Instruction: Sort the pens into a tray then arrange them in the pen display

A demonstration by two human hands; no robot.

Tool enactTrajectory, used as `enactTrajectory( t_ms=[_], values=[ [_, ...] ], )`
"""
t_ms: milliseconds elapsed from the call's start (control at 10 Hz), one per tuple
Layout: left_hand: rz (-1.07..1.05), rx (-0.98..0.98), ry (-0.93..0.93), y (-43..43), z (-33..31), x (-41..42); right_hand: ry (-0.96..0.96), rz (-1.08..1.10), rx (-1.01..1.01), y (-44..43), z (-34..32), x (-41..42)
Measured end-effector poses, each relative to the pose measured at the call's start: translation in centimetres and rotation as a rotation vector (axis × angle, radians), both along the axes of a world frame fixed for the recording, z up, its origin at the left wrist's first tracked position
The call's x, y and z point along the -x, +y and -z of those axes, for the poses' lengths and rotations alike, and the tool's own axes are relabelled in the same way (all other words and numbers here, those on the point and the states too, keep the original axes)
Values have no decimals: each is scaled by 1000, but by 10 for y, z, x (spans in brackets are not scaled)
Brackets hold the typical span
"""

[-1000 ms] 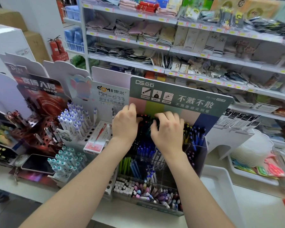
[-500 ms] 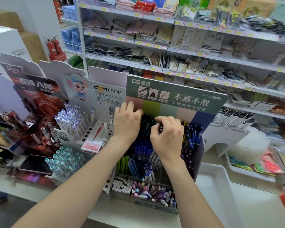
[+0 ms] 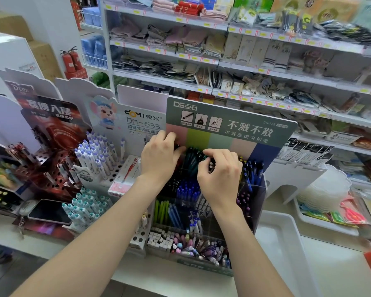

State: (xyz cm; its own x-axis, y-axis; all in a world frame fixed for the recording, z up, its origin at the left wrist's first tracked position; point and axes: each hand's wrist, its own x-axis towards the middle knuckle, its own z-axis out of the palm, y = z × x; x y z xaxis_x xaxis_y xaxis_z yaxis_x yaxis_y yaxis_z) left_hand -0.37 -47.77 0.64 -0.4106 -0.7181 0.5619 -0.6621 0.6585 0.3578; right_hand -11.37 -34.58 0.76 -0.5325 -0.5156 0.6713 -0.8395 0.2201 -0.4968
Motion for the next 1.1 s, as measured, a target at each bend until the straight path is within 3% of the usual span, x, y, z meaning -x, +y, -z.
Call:
enactTrajectory(
  t_ms=[100,300,500,600,1000,1100],
  values=[
    [85,109,76,12,2,-12,-11,-47,60,9,-3,0],
    [373,40,87,59,35,-22,-217,-63,224,48,-2,-3],
    [335,-16,24,91,75,-23,-476,166,-17,81,32,-23],
    [239,-48,-2,97,80,-21,-530,147,-129,87,46,-41],
    [123,-152,-98,95,70,-6,-454,53,-287,86,60,-30],
    [247,-279,76,94,58,-11,-355,72,-202,73,43,-27]
  ],
)
